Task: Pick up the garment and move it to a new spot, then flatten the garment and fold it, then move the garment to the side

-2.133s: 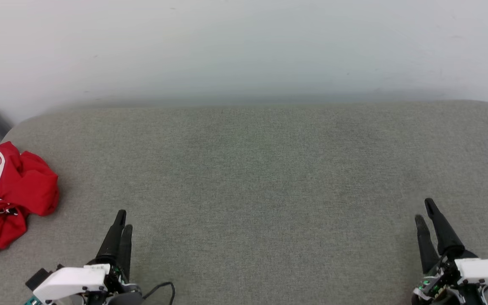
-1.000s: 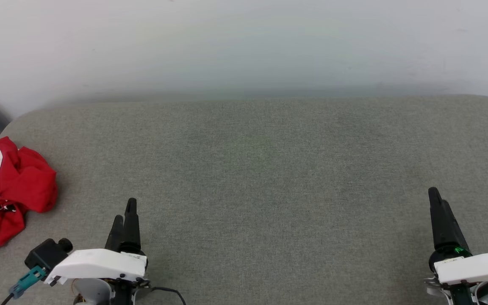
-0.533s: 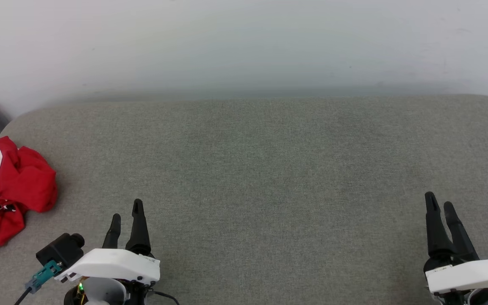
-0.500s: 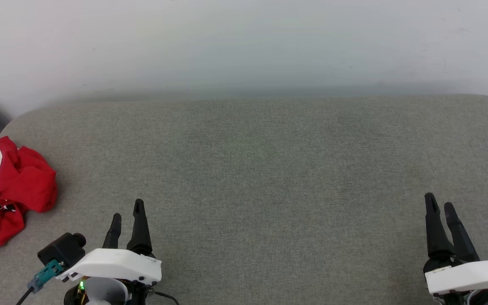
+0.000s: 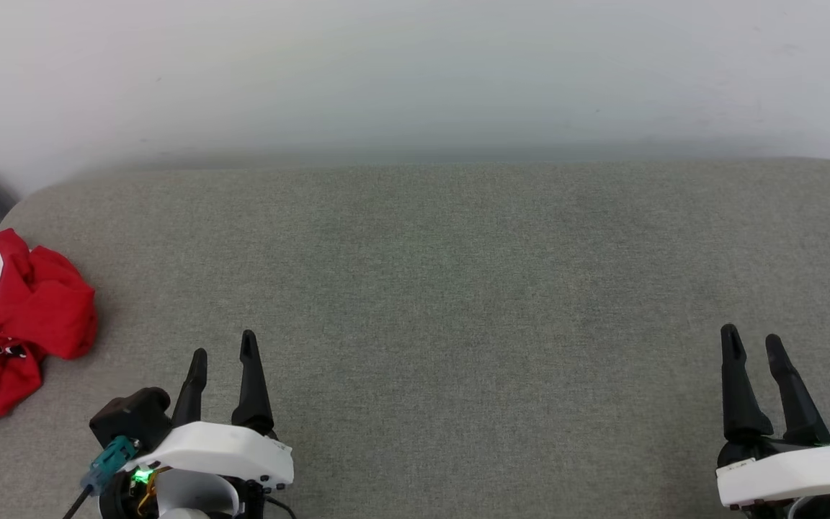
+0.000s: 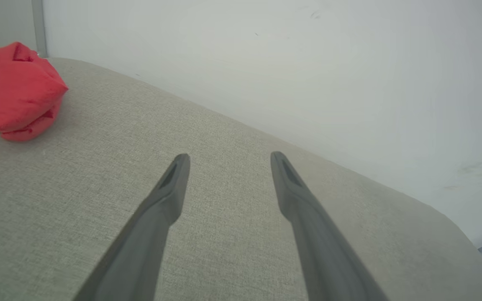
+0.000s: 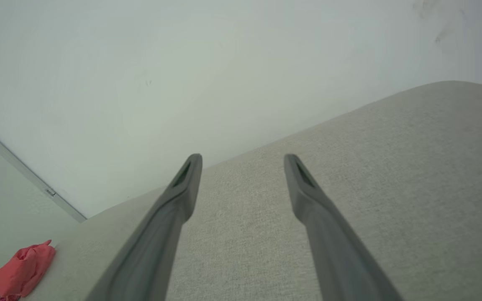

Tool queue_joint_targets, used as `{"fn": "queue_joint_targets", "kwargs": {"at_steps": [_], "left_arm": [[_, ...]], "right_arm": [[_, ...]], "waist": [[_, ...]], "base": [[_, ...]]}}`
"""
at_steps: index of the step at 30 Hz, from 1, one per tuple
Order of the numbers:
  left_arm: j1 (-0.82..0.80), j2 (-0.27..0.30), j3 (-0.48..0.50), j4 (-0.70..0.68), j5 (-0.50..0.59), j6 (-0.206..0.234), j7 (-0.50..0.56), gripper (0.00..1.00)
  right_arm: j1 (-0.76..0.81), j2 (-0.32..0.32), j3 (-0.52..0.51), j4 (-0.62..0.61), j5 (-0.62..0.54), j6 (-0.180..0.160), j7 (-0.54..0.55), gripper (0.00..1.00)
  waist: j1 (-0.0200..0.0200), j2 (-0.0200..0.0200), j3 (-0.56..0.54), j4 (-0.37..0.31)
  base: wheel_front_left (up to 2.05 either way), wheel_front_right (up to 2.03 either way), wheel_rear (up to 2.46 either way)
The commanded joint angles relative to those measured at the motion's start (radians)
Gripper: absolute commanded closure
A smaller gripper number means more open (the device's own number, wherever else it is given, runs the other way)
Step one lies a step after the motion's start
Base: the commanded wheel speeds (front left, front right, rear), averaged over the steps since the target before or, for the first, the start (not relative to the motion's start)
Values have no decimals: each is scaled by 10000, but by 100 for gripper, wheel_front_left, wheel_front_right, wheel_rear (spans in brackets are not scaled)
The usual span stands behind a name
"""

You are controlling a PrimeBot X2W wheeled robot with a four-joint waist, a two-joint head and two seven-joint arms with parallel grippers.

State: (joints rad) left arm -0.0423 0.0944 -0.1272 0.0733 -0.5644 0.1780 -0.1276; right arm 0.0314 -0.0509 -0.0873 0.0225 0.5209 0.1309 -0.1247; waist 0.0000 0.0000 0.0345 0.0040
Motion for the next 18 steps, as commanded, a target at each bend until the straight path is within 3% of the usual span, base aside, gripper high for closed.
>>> {"fn": "queue_joint_targets", "kwargs": {"at_steps": [1,18], "left_arm": [[40,112,-82,-139,291,88,-96,0],[98,295,-698,-250,1999,626,-531,0]], "right_arm": [[53,-1,9,-188,-270,-2,-116,0],[287,3,42,-536,-2076,-2,-545,0]], "waist": [[0,0,1,1],[0,0,118,21]], "base": [[0,0,0],[0,0,0]]}}
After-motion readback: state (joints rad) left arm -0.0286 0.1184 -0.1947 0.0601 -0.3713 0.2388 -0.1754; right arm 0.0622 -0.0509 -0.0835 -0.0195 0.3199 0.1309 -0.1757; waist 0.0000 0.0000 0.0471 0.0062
